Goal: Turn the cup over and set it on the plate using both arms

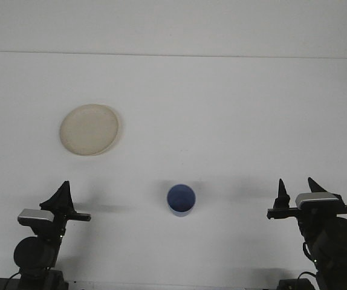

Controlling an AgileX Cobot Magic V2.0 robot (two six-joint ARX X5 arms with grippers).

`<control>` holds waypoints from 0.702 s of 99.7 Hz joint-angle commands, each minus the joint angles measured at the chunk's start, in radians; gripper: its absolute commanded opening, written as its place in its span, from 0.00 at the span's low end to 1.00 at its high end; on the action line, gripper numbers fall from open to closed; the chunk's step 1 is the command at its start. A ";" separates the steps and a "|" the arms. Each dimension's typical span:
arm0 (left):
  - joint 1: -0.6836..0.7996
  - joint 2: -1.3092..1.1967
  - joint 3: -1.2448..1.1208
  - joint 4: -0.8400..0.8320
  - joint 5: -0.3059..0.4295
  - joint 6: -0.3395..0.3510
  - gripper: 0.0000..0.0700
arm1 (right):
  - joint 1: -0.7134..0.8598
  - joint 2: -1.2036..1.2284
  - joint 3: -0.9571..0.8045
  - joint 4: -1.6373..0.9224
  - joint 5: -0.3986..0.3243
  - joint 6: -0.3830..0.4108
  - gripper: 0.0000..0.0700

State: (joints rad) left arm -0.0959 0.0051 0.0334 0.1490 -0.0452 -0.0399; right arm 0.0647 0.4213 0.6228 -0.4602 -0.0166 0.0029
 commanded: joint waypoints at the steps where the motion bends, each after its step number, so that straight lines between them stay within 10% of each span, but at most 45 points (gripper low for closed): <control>1: -0.001 -0.002 -0.019 0.011 0.003 0.002 0.02 | 0.001 0.005 0.003 0.011 -0.002 0.000 0.70; 23: -0.001 -0.002 0.043 -0.031 0.004 -0.143 0.02 | 0.002 0.005 0.003 0.011 -0.002 0.000 0.70; 70: -0.002 0.302 0.626 -0.545 0.085 -0.153 0.02 | 0.001 0.005 0.003 0.011 -0.002 0.000 0.70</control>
State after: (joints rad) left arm -0.0963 0.2516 0.5743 -0.3496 0.0330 -0.2050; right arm 0.0647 0.4213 0.6228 -0.4602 -0.0166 0.0029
